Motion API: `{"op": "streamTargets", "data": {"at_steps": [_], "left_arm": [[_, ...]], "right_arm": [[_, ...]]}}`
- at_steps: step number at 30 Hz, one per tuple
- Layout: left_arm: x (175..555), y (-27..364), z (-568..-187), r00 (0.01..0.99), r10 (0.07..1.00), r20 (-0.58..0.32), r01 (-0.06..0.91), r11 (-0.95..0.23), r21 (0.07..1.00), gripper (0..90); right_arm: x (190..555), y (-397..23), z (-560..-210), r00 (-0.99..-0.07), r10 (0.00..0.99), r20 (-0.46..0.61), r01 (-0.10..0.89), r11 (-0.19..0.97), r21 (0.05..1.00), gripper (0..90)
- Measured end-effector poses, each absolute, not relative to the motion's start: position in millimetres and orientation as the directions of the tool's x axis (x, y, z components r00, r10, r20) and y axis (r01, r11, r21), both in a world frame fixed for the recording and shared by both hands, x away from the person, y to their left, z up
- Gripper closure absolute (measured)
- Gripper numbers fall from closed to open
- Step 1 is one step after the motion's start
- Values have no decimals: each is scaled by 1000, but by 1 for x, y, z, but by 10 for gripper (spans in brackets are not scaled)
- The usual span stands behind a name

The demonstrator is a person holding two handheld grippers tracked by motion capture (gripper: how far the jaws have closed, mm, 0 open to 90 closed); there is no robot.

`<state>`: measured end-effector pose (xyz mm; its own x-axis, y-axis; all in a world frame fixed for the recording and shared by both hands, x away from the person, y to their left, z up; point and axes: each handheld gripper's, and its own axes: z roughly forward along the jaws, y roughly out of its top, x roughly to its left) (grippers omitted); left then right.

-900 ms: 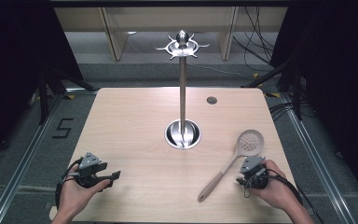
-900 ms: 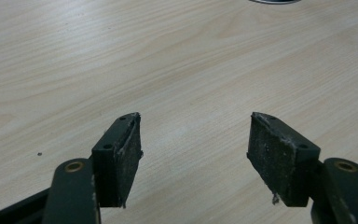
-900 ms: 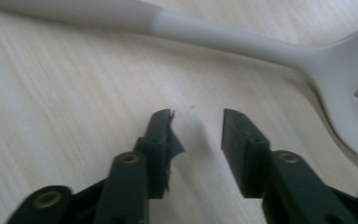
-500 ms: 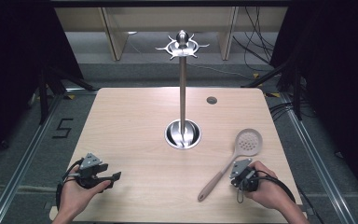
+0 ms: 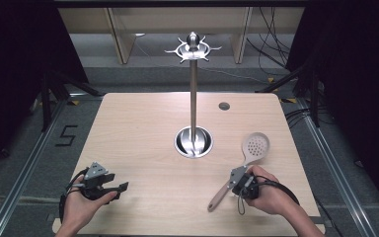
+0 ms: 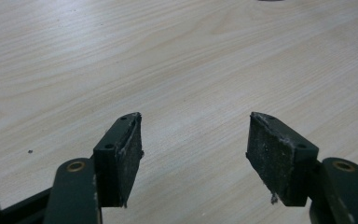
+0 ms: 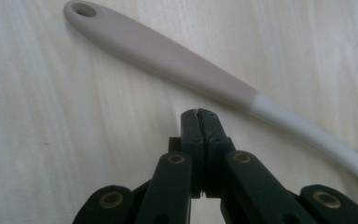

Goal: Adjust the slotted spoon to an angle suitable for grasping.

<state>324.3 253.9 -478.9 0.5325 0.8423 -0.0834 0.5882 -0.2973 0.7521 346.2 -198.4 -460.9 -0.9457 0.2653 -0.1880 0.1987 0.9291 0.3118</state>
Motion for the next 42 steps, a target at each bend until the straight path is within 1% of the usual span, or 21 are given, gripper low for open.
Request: {"op": "streamTargets", "data": {"at_steps": [1,2,3,5,6,7,8,10,12,15,16,18,20,22,24,25,30,31,34,36,42], "left_arm": [[324,254,-479,530,844,-84,592,-297,749,346],[324,253,-479,529,844,-91,593,-291,750,345],[324,253,-479,529,843,-95,594,-288,752,345],[324,254,-479,530,842,-97,598,-291,746,345],[325,254,-479,529,843,-96,597,-290,748,345],[325,254,-479,531,842,-92,598,-296,745,345],[325,255,-479,535,840,-96,599,-297,743,344],[325,255,-479,543,835,-94,598,-305,741,340],[325,255,-479,542,835,-97,600,-303,740,339],[325,255,-480,541,835,-102,601,-298,742,338],[326,255,-480,544,833,-104,602,-301,740,337],[325,255,-480,537,835,-119,611,-288,737,334],[326,257,-480,553,827,-102,607,-316,729,333],[326,258,-480,561,821,-104,610,-325,722,332],[326,257,-480,561,822,-102,605,-323,728,331],[326,257,-480,563,820,-101,604,-325,728,332],[326,257,-480,562,820,-110,615,-325,718,330],[326,257,-480,561,820,-113,617,-324,718,330],[326,257,-480,566,817,-110,616,-330,715,329],[327,258,-480,572,813,-106,614,-338,713,328],[326,257,-480,568,818,-89,613,-348,709,327]], "right_arm": [[348,-196,-459,-944,260,-202,194,934,299,900],[351,-193,-458,-952,216,-215,149,945,292,900],[353,-188,-455,-949,209,-235,144,953,266,891],[353,-186,-454,-952,203,-228,138,953,270,871],[356,-182,-453,-964,135,-228,81,969,234,777],[356,-182,-453,-964,135,-228,81,969,234,777],[356,-180,-453,-965,113,-236,59,973,225,743],[358,-175,-452,-971,35,-236,-12,981,195,617],[358,-174,-452,-974,20,-227,-25,981,193,587],[364,-168,-452,-959,-144,-246,-186,970,159,505],[364,-166,-453,-955,-158,-251,-199,969,149,494],[364,-163,-454,-950,-202,-237,-239,961,138,475],[363,-161,-459,-957,-203,-207,-236,959,154,458],[359,-159,-457,-958,-197,-206,-220,971,93,452],[361,-157,-461,-959,-218,-181,-241,963,120,450],[362,-155,-461,-952,-249,-181,-270,957,102,450],[361,-151,-468,-955,-251,-156,-268,958,104,449],[360,-150,-468,-956,-249,-158,-262,963,68,448],[361,-149,-471,-953,-265,-144,-275,960,58,449],[361,-149,-473,-962,-249,-114,-257,965,56,447],[364,-144,-475,-956,-278,-93,-283,958,41,494]]}}
